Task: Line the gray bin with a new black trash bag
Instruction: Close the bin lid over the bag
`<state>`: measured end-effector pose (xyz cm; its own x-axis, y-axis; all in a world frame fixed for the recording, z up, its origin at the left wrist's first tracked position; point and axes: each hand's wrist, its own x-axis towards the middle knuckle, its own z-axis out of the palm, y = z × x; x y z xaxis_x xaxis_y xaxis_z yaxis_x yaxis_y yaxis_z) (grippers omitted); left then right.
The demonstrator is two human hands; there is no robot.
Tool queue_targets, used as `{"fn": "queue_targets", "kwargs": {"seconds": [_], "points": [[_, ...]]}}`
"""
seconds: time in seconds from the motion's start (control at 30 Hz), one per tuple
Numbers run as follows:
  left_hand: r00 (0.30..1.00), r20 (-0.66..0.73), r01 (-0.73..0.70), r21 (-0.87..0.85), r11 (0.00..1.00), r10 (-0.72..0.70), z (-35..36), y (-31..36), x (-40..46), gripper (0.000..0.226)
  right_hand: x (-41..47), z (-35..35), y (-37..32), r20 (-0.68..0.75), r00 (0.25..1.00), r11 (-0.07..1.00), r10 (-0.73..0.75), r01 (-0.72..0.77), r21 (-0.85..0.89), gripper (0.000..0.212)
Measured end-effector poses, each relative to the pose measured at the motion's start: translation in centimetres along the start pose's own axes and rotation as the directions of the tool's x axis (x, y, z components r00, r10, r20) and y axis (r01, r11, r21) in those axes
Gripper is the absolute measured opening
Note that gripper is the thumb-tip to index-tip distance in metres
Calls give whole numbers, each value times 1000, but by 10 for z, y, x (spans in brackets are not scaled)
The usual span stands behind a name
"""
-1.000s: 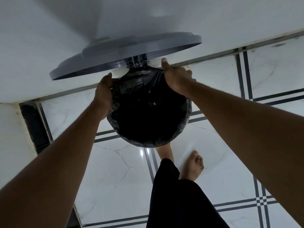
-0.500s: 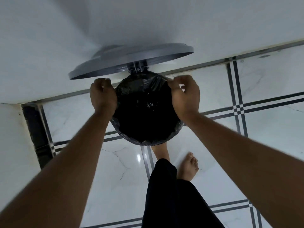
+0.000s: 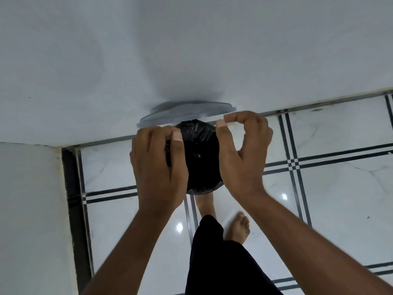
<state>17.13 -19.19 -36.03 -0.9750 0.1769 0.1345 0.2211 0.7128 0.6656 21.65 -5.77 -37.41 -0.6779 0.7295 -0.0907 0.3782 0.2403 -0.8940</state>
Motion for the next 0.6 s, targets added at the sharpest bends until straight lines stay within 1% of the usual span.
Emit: {"fn": "queue_targets", "kwargs": {"seconds": [0.07,0.1,0.13,0.2,0.23,0.3,0.37,0.43,0.5,0.53,0.6], "points": [[999,4,-41,29,999,41,1,-3,11,18,12,6,1,36,988,986,-149,151,-65,28],[997,34,-65,50,997,63,3,-8,18,24,16,9,3,84,978,976,-193,200,-88,34],[994,80,-79,76,994,73,5,-13,23,29,20,11,8,136,971,972,-196,211,-103,39],[989,136,-71,120,990,54,10,-25,28,32,24,14,21,191,975,979,-111,140,-147,43],[992,123,-48,119,992,34,11,-30,27,31,24,15,30,190,980,978,-63,99,-184,41],[994,93,44,88,995,-52,17,-43,23,28,24,16,51,169,985,972,16,24,-236,32],[974,151,162,56,985,-169,30,-61,16,22,24,22,71,164,983,968,85,-43,-246,24],[946,221,230,68,971,-239,49,-83,8,14,24,29,91,181,974,965,134,-87,-246,18],[928,284,216,120,969,-242,71,-104,-1,14,21,39,111,232,962,951,143,-69,-301,19],[916,324,193,158,968,-235,83,-114,-5,21,21,45,120,268,953,938,143,-43,-345,25],[889,395,151,223,963,-231,107,-137,-12,41,21,59,144,347,927,907,143,18,-422,42]]}}
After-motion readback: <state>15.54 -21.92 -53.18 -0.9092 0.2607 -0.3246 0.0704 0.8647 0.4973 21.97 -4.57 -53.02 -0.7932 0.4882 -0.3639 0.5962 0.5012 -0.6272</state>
